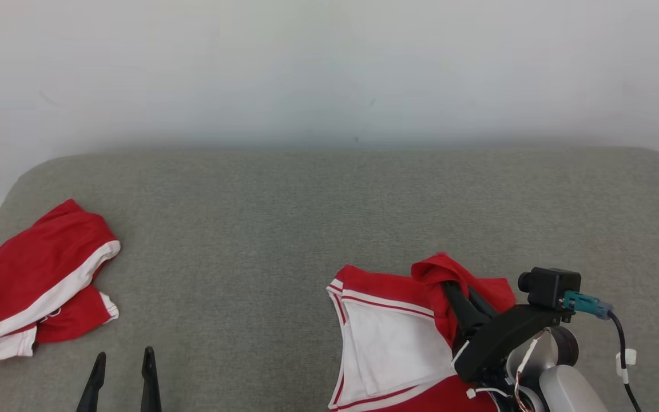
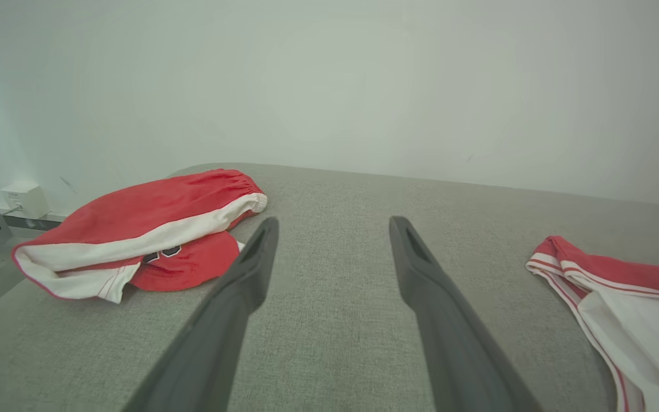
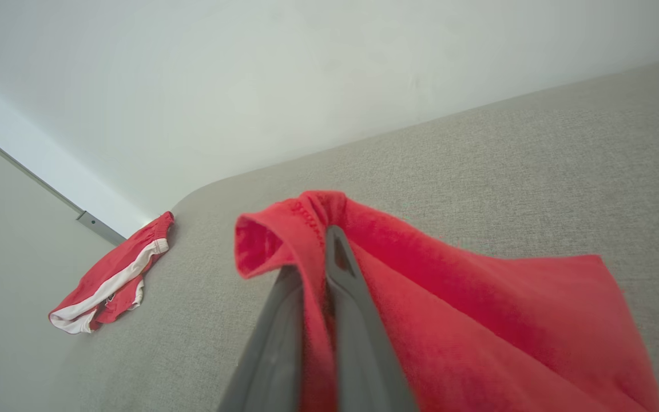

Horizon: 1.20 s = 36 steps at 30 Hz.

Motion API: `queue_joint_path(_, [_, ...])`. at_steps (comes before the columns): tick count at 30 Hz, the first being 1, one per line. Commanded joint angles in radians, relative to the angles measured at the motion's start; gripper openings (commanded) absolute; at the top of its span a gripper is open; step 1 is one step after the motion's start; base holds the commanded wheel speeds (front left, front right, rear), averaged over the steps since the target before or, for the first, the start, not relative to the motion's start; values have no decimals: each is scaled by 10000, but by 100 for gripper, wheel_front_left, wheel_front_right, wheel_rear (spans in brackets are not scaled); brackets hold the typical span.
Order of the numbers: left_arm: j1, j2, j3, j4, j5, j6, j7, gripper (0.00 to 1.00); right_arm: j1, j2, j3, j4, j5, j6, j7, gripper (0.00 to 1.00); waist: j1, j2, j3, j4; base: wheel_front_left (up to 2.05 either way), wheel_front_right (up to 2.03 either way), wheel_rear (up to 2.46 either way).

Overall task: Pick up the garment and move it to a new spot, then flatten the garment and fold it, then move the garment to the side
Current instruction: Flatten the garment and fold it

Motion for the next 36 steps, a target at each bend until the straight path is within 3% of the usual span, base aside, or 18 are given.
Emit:
queue_joint_path(1, [-140, -9, 5, 61, 28, -1, -30, 100, -90, 77, -5, 45, -49, -15, -43, 0, -1, 0, 78, 266, 0, 0, 0])
queue_joint_path(17, [-674, -87, -455, 621, 14, -122, -30, 100, -1317, 191, 1180, 2606, 891, -15, -1486, 0, -1, 0, 424, 1145, 0, 0, 0])
queue_joint_path(18, [-710, -90, -472, 658, 14, -130, -30, 100, -1386, 192, 1298, 2740, 944, -15, -1598, 21, -1, 0, 425, 1154, 0, 0, 0])
queue_joint_path(19, [-748, -90, -492, 690, 15, -134, -30, 100, -1445, 192, 1409, 2844, 959, -15, -1701, 100, -1, 0, 419, 1154, 0, 0, 0])
queue_joint_path(27, [-548, -96, -466, 789, 52, -167, -30, 100, -1527, 181, 1750, 2668, -20, -15, -2798, 100, -1, 0, 118, 826, 0, 0, 0])
queue_joint_path(36, [-294, -48, -293, 534, 131, -151, -30, 100, -473, -734, 515, 872, -777, -15, -3691, 100, -1, 0, -26, 378, 0, 0, 0])
